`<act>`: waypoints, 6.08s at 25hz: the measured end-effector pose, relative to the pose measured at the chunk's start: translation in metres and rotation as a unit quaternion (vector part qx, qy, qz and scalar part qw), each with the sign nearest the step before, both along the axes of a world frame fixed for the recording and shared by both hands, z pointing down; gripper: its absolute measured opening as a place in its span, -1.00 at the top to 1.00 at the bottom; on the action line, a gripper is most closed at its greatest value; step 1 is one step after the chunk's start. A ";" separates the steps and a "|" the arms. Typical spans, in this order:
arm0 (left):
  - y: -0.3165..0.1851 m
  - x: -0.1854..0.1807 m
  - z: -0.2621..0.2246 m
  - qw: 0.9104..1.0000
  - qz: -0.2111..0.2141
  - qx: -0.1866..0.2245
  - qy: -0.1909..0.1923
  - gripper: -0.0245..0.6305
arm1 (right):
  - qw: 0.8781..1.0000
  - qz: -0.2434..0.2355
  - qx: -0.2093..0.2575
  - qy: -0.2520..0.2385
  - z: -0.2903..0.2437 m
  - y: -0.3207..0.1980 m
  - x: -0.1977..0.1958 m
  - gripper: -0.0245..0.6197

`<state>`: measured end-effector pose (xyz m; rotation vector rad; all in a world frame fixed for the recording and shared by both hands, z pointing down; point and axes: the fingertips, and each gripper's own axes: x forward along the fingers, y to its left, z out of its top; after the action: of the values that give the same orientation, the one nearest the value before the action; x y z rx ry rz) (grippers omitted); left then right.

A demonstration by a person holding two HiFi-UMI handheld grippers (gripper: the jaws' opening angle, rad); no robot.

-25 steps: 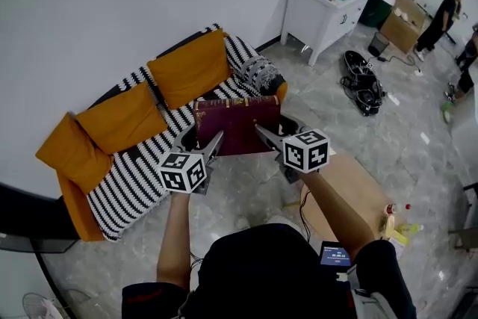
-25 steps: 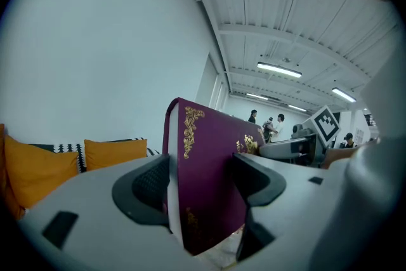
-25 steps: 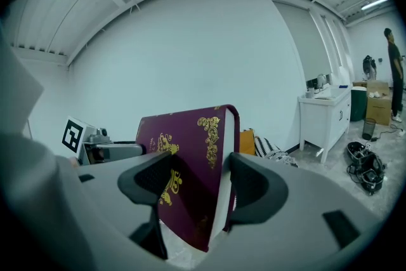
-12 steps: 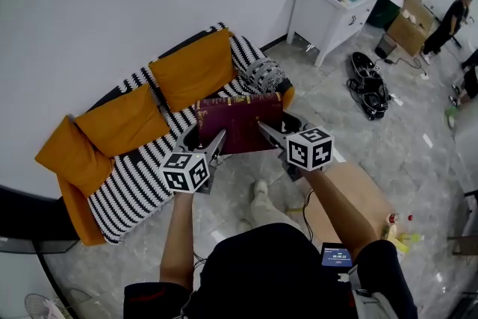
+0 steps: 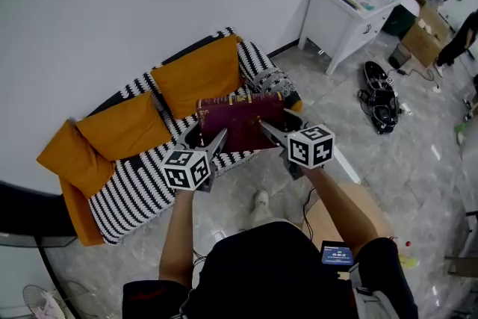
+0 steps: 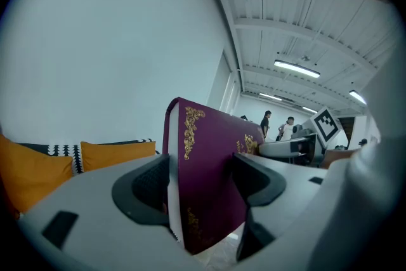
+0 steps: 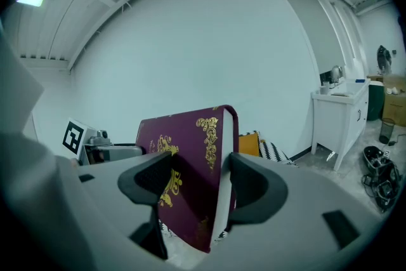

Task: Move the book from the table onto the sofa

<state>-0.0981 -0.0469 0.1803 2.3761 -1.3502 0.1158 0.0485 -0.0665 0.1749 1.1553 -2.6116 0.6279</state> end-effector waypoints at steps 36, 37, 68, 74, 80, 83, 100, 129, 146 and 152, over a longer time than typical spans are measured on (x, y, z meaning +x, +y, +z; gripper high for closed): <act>-0.188 -0.048 0.135 0.990 -0.071 -0.119 0.029 -0.05 | 0.992 -0.046 -0.117 -0.003 0.132 -0.211 -0.050 0.02; -0.194 -0.053 0.141 0.989 -0.070 -0.124 0.031 -0.05 | 0.992 -0.044 -0.121 -0.001 0.137 -0.217 -0.055 0.02; -0.259 -0.122 0.369 0.968 -0.016 -0.247 0.037 -0.05 | 0.967 0.019 -0.253 0.010 0.367 -0.269 -0.120 0.02; -0.253 -0.129 0.418 0.961 -0.010 -0.273 0.032 -0.05 | 0.959 0.015 -0.281 0.015 0.418 -0.262 -0.128 0.02; -0.261 -0.134 0.465 0.956 0.003 -0.294 0.022 -0.05 | 0.953 0.028 -0.301 0.010 0.467 -0.265 -0.132 0.02; -0.262 -0.134 0.486 0.951 0.000 -0.307 0.029 -0.05 | 0.950 0.037 -0.309 0.008 0.488 -0.267 -0.132 0.02; -0.250 -0.136 0.575 0.931 0.027 -0.363 0.019 -0.05 | 0.932 0.046 -0.360 0.022 0.576 -0.251 -0.134 0.02; -0.242 -0.147 0.606 0.925 0.032 -0.377 -0.035 -0.03 | 0.923 0.057 -0.374 0.068 0.593 -0.245 -0.117 0.00; -0.253 -0.133 0.466 0.947 0.032 -0.319 -0.002 0.56 | 0.953 0.015 -0.300 0.042 0.457 -0.261 -0.132 0.68; -0.251 -0.115 0.419 0.957 0.021 -0.289 0.004 0.80 | 0.966 0.000 -0.257 0.043 0.407 -0.265 -0.135 0.84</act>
<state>-0.2129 -0.2982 0.5990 1.9029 -1.0724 0.4477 -0.0864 -0.3311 0.5819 0.9835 -2.1798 1.1399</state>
